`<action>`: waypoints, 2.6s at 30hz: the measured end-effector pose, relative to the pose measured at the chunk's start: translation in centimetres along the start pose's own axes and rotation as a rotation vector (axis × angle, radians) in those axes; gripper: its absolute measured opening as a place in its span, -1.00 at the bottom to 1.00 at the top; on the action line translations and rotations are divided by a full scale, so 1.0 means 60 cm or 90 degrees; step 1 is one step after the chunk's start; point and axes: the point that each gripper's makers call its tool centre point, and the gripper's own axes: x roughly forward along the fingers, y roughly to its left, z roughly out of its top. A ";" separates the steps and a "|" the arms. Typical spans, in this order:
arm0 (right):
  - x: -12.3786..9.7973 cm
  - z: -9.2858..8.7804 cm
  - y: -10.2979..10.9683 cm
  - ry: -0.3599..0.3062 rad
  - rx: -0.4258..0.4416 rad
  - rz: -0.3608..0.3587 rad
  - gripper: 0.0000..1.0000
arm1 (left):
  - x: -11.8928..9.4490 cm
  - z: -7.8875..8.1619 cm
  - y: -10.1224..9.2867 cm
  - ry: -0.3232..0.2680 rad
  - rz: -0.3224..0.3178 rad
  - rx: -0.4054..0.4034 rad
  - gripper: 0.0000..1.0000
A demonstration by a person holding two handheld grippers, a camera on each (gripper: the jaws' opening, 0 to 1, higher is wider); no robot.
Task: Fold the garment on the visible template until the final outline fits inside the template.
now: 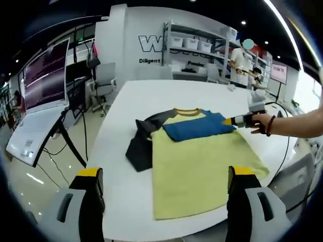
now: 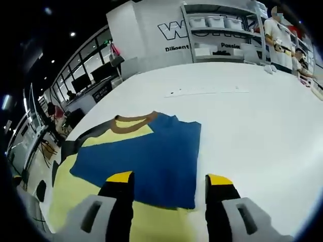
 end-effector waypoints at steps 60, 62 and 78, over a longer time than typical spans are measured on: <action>-0.030 -0.010 -0.155 0.096 -0.161 -0.047 -1.00 | 0.024 -0.009 -0.039 0.043 -0.065 -0.001 0.98; -0.032 -0.009 -0.162 0.097 -0.165 -0.049 -1.00 | 0.024 -0.008 -0.039 0.043 -0.064 0.002 0.98; -0.056 -0.009 -0.236 0.114 -0.169 -0.080 -1.00 | 0.029 -0.004 -0.040 0.042 -0.061 0.006 0.98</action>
